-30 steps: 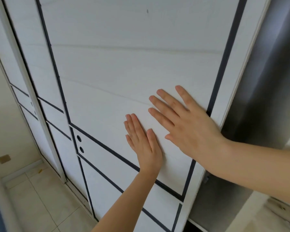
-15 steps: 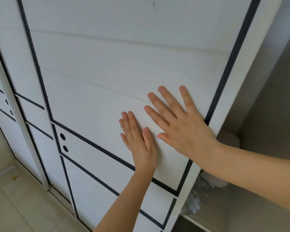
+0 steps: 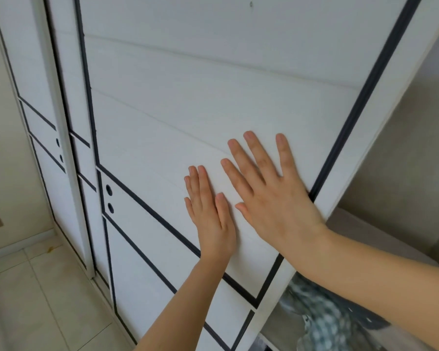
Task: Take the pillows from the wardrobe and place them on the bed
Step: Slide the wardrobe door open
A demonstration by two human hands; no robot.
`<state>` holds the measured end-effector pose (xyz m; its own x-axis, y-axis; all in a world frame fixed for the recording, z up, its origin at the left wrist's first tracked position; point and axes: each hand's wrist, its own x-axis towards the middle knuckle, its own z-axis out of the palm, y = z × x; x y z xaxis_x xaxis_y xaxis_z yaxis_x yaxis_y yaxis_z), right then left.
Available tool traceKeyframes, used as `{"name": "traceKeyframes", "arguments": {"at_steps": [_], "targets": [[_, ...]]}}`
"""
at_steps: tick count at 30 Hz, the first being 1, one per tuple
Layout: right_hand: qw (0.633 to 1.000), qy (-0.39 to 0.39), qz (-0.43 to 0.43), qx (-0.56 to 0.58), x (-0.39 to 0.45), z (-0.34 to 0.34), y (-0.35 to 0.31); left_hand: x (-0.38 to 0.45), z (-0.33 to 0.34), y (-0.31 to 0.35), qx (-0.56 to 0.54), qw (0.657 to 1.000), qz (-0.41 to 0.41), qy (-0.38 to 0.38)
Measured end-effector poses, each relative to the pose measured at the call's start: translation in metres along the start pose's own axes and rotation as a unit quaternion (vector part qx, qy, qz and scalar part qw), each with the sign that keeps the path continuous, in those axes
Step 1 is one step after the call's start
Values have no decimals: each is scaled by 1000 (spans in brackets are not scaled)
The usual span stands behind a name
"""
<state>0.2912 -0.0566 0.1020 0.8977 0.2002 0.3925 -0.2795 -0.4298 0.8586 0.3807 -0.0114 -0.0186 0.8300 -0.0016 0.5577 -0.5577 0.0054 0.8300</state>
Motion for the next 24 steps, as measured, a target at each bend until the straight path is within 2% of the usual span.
{"name": "traceKeyframes", "arguments": {"at_steps": [13,24], "targets": [[999,27,-22,18,106,3,-50,94,-37,-68,37,997,33,54],[999,20,-30,28,188,2,-86,163,-70,-114,30,998,26,58]]}}
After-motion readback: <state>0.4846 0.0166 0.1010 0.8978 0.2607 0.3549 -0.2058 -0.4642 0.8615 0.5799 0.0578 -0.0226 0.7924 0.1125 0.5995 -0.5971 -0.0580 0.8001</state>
